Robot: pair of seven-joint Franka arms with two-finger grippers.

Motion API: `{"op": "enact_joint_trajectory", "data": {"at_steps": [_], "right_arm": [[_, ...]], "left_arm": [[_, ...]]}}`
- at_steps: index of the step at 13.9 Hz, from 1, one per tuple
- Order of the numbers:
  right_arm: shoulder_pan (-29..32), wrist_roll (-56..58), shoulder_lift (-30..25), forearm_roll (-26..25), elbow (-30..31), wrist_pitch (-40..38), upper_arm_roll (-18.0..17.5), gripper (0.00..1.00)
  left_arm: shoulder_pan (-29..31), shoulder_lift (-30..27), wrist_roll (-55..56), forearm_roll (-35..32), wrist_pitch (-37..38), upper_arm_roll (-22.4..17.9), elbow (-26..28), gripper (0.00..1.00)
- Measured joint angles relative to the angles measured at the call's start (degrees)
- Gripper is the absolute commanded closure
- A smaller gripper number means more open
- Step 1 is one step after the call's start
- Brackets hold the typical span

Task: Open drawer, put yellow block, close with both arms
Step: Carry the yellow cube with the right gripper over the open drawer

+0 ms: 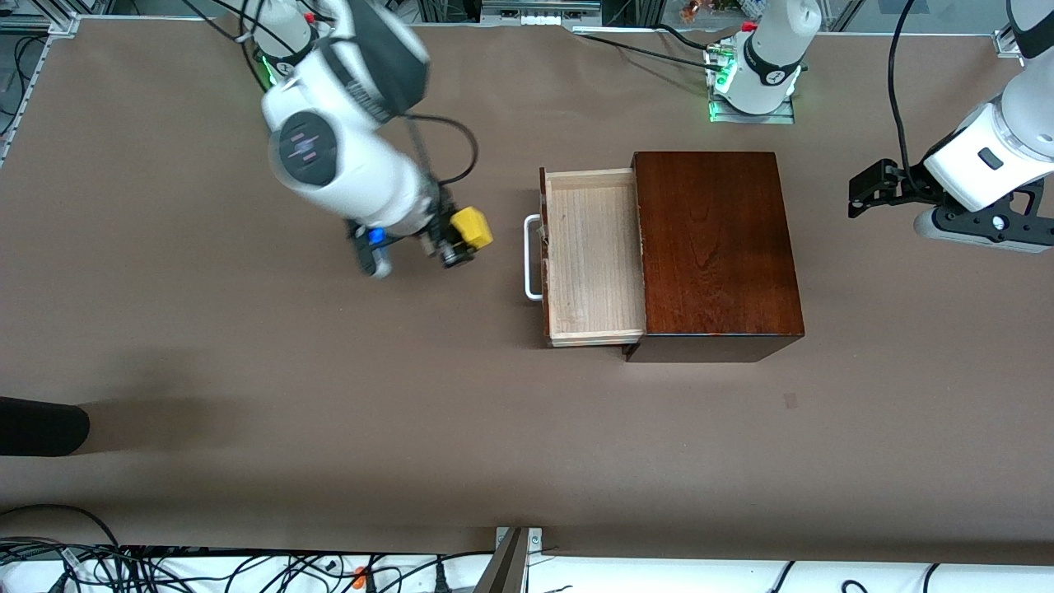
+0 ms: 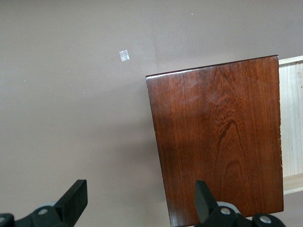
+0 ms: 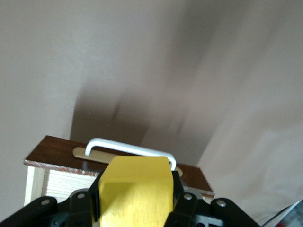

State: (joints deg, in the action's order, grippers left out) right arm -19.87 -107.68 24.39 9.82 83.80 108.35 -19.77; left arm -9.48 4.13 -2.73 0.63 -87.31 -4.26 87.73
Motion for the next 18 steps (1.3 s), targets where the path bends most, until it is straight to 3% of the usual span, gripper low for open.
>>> {"op": "enact_joint_trajectory", "data": {"at_steps": [5, 10, 18], "right_arm": [[-9.0, -17.4, 2.1, -3.3, 0.1, 7.0, 0.2, 0.88], [-16.3, -31.0, 7.6, -10.9, 0.1, 11.8, 1.0, 0.88], [-19.3, -34.3, 10.9, -13.4, 0.1, 14.3, 2.7, 0.88]], "left_arm": [[0.0, 0.0, 0.0, 0.0, -0.1, 0.0, 0.0, 0.0], [0.0, 0.0, 0.0, 0.0, -0.1, 0.0, 0.0, 0.0], [0.0, 0.0, 0.0, 0.0, -0.1, 0.0, 0.0, 0.0]]}}
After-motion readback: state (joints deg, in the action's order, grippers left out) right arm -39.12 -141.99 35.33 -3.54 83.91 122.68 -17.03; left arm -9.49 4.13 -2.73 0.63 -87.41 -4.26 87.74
